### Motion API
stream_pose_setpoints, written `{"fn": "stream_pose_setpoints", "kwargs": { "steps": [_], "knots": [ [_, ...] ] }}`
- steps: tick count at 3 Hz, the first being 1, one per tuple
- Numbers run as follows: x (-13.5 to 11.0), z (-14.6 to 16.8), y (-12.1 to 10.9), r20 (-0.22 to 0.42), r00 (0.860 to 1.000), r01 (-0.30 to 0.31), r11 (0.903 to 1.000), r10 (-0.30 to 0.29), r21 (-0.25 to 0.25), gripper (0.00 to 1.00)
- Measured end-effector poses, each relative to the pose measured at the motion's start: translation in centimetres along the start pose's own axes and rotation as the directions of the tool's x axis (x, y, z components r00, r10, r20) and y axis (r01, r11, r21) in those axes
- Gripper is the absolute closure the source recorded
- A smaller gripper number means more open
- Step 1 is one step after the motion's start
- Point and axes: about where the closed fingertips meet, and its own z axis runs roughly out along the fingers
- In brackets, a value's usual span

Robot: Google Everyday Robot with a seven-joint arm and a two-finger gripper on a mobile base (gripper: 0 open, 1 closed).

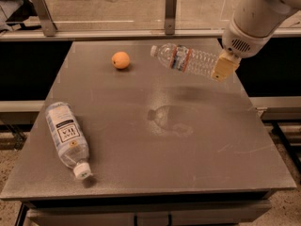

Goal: Move water bottle near orange

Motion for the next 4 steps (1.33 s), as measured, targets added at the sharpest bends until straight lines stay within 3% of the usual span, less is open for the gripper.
{"fn": "stream_pose_setpoints", "kwargs": {
  "steps": [2, 4],
  "knots": [
    [-3.6, 5.9, -2.6, -0.113, 0.993, -0.031, 0.9991, 0.034, 0.03, 1.0],
    [-6.7, 9.2, -4.6, -0.075, 0.994, -0.065, 0.9914, 0.074, 0.114, 1.0]
  ]
}}
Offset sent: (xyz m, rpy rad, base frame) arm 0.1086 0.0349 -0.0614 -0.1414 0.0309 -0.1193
